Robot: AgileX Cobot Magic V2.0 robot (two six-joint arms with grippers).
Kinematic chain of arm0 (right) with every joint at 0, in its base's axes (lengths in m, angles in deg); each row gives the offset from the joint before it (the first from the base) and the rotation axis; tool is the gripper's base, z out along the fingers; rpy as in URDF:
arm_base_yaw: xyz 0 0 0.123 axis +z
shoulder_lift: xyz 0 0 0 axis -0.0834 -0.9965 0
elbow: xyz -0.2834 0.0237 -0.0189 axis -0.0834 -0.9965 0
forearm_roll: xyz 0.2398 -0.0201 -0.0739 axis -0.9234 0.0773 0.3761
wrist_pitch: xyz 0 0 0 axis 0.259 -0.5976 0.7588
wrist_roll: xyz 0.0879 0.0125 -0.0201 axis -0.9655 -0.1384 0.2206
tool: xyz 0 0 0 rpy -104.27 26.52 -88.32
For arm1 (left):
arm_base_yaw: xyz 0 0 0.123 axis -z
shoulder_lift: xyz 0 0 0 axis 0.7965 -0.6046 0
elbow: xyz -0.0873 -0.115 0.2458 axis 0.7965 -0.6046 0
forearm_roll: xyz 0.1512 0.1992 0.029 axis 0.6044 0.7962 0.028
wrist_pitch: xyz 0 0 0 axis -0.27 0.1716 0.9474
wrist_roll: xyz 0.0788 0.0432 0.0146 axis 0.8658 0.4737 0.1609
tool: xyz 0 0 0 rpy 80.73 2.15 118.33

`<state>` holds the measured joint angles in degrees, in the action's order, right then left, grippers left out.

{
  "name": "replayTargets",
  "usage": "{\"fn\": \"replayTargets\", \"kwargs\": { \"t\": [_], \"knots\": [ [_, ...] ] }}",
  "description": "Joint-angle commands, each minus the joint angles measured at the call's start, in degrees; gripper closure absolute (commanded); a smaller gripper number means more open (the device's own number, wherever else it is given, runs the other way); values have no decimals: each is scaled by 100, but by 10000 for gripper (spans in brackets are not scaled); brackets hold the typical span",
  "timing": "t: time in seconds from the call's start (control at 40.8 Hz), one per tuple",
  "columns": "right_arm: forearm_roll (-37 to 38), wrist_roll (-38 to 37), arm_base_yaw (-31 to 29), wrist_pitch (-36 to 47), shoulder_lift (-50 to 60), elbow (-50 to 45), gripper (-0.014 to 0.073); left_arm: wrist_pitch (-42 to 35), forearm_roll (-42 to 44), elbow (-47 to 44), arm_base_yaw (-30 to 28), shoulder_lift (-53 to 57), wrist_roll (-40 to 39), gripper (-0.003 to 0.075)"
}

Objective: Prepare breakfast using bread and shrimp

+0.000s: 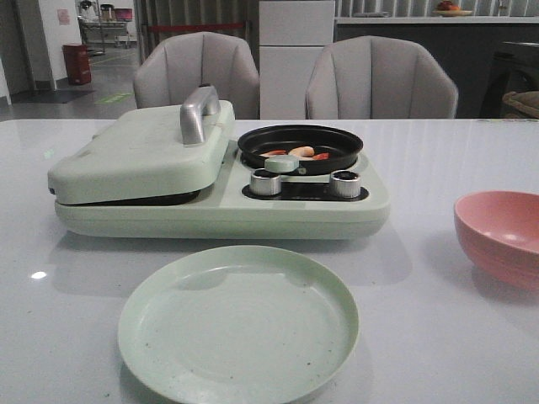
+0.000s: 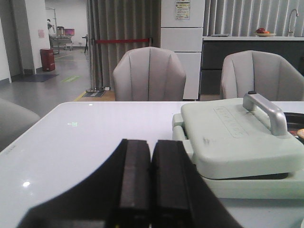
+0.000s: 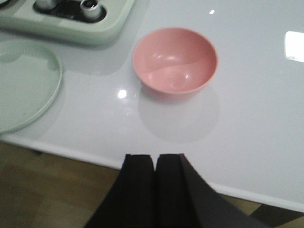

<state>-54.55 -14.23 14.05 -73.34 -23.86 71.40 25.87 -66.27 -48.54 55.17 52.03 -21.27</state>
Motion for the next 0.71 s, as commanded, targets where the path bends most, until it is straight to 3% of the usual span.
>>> {"fn": "replayTargets", "kwargs": {
  "t": [0.0,0.196,0.392,0.686],
  "knots": [
    [169,36,-444,1337,207,-413,559,-515,-57,-173,5,97,-4,619],
    [169,36,-1082,3337,809,-1625,559,-515,-57,-173,5,97,-4,619],
    [154,30,-1145,4695,1211,-2556,559,-515,-57,-173,5,97,-4,619],
    [-142,4,-1145,5471,1407,-3336,559,-515,-57,-173,5,97,-4,619]
  ]
}}
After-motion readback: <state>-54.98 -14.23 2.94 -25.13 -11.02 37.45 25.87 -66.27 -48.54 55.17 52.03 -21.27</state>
